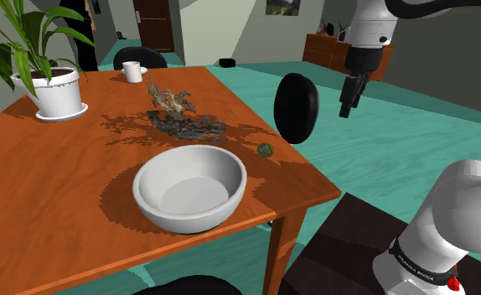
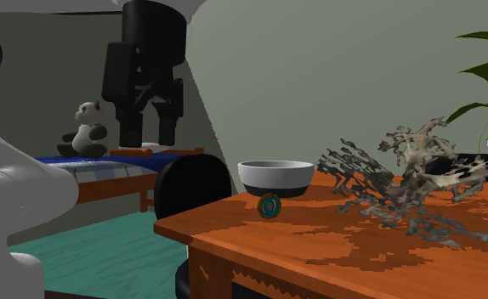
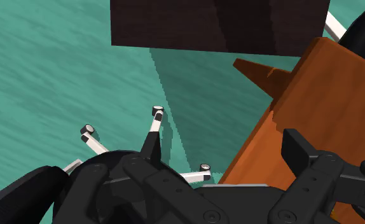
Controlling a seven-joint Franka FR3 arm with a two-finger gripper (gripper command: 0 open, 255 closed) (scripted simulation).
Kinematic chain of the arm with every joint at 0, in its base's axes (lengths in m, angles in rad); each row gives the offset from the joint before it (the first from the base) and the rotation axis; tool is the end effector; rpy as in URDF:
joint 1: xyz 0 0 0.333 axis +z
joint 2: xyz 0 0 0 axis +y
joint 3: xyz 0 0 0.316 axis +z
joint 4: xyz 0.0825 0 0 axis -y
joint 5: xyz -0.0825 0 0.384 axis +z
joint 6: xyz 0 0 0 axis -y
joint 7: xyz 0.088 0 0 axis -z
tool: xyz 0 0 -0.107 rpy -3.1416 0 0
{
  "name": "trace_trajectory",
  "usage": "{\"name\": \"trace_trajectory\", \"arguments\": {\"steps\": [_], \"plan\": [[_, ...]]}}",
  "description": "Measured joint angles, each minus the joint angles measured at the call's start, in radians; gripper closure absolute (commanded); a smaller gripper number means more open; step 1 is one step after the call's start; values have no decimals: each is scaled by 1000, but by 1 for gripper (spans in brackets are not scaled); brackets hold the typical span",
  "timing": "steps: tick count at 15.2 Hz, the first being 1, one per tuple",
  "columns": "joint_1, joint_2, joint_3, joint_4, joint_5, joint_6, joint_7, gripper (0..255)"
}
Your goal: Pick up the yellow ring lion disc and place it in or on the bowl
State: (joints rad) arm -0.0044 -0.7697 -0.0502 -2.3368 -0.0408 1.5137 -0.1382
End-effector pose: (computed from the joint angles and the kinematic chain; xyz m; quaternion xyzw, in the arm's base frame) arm 0.3046 -0.0259 0.5893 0.9984 0.0487 -0.0272 0.0005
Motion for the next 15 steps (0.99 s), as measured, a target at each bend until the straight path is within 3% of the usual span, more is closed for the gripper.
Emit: {"name": "trace_trajectory", "arguments": {"steps": [3,15], "plan": [[15,30,12,6,10,26,-4,0],[142,328,118,77,68,280,-57,0]]}}
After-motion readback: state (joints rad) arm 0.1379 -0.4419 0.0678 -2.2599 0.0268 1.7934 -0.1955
